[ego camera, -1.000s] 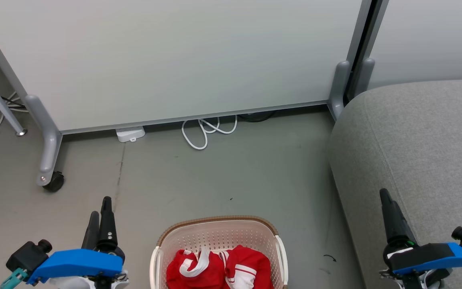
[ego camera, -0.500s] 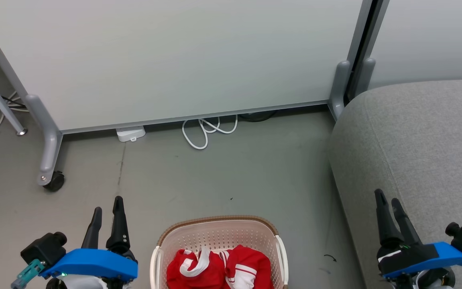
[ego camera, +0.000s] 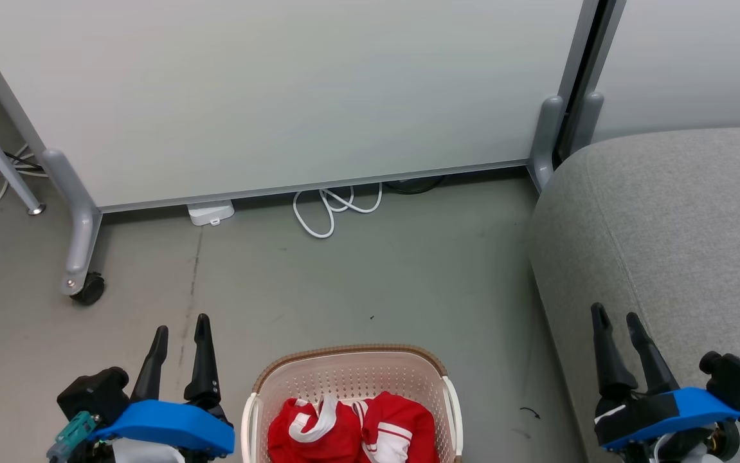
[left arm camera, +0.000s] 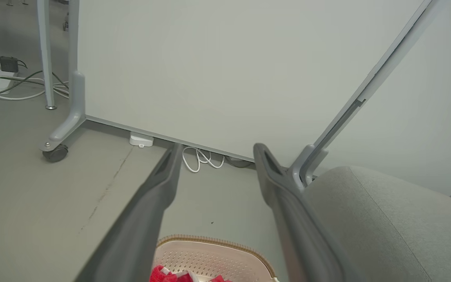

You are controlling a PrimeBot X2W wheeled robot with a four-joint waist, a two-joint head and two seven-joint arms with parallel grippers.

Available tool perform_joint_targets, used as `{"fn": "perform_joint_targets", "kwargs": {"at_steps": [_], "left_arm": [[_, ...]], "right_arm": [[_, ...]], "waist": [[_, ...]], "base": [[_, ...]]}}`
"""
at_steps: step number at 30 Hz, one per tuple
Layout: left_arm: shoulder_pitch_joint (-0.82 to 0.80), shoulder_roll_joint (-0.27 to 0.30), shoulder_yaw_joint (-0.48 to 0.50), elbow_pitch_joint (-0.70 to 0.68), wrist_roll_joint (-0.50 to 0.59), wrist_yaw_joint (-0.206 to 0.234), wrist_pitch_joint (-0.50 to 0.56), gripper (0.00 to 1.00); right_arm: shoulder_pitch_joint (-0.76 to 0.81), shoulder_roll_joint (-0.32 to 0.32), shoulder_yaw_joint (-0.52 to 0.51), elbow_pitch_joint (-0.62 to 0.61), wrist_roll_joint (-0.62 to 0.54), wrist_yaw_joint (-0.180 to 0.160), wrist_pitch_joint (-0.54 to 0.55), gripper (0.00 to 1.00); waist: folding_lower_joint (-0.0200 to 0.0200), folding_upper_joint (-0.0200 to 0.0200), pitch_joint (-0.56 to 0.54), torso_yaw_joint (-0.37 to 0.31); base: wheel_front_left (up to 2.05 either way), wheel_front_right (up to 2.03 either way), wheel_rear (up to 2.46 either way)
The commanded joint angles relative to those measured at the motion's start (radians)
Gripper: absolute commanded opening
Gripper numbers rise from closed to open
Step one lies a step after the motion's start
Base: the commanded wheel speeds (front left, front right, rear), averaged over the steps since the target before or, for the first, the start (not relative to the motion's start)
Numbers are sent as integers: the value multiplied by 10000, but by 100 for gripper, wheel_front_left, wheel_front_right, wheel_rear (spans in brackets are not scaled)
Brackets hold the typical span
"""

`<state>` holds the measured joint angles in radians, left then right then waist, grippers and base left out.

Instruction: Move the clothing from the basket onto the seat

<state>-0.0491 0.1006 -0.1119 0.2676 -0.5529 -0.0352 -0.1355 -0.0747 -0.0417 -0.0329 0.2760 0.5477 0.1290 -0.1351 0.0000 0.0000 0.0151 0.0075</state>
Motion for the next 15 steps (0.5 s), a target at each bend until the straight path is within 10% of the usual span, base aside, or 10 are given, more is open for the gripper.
{"fn": "perform_joint_targets", "kwargs": {"at_steps": [1, 15], "left_arm": [[-260, 95, -46, -70, 263, 56, -87, 100], [-254, 156, -252, 184, 1511, 151, -442, 100]], "right_arm": [[-208, -75, 23, -45, -247, 17, -89, 100], [-276, -88, 109, 122, -1723, 20, -367, 100]], "waist": [[0, 0, 0, 2], [0, 0, 24, 27]], "base": [[0, 0, 0], [0, 0, 0]]}}
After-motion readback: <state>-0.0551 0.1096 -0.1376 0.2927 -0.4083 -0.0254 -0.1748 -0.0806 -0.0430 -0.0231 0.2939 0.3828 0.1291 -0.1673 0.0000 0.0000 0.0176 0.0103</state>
